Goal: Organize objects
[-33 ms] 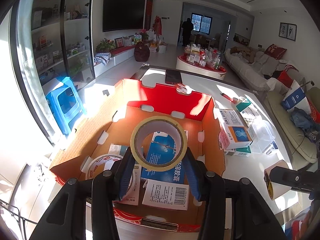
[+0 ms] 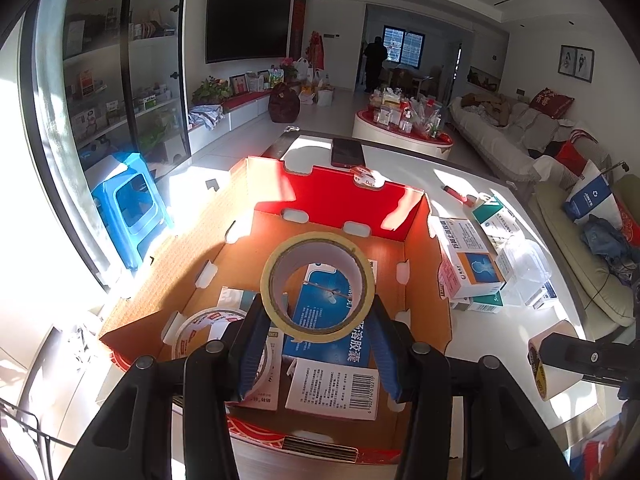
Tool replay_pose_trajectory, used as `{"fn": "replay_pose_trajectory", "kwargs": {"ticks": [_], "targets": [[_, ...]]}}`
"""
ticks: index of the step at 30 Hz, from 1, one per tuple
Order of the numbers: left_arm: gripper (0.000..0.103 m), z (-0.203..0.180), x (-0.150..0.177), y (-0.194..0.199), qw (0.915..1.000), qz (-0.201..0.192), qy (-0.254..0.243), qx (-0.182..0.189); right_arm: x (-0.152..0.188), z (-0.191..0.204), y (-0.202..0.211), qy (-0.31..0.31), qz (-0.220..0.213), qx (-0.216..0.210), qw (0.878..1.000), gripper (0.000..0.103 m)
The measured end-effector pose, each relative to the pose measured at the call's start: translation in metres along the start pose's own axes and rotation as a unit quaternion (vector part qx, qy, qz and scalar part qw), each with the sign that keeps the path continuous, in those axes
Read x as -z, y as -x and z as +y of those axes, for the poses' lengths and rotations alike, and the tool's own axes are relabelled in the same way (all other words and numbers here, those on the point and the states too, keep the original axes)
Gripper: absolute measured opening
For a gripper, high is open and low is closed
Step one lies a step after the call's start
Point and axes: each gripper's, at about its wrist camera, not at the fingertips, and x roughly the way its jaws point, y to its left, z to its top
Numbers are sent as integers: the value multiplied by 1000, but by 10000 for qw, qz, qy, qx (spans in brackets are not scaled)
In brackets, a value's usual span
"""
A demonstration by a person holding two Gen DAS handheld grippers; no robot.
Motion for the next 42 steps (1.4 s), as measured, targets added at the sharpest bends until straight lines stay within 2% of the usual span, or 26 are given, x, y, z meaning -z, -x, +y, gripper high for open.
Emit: {"fn": "replay_pose_trajectory", "kwargs": {"ticks": [42], "targets": [[52,5,4,-3,10000,35,36,-22,5,1,-4,-62,19,-26,10000,48]]}}
